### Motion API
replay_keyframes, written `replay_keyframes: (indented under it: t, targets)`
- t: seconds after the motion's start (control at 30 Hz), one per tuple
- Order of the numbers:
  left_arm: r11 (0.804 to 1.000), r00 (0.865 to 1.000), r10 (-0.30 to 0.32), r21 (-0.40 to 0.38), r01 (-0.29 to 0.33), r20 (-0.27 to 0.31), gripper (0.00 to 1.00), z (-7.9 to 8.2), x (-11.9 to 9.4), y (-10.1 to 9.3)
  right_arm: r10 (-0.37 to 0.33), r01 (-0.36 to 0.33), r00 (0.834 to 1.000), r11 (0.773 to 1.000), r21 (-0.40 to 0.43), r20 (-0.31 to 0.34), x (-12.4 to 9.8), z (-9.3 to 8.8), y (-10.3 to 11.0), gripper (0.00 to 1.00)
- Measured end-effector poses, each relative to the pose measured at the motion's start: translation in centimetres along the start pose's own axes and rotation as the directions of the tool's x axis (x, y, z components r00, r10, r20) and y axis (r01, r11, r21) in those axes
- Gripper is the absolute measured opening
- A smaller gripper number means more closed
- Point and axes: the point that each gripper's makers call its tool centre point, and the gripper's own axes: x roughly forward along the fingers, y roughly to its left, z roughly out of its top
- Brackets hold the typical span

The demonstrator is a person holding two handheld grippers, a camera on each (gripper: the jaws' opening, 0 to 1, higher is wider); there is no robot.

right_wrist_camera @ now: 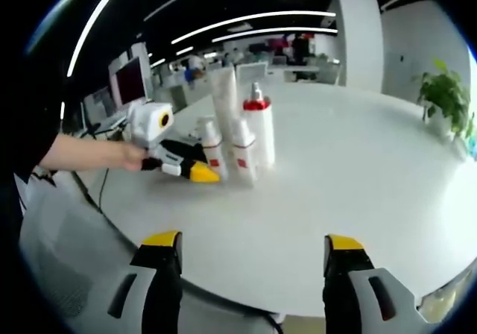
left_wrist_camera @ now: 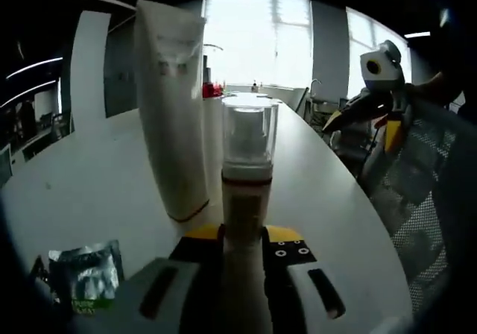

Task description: Arrange the skincare products in the storage area until every visible bottle or jar stands upright without overlapping.

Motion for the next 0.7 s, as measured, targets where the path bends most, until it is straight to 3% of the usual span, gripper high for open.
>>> replay_keyframes:
  t: [0.53,0.7]
  targets:
    - [0.999,0.999,-0.032,0.03,0.032,-0.008,0.18,0.8,1.1,-0.3,0.004,-0.004,1.0,1.0,0.001,-0.002,0.0,0.0,0.1,0.8]
    - [0.999,0.999,-0.036,0.028,0.037,-0.01,0.18,0.2,1.7,1.0,0.006,-0.006,1.0,1.0,0.001,-0.002,0.0,-0.1,0.1,0.8]
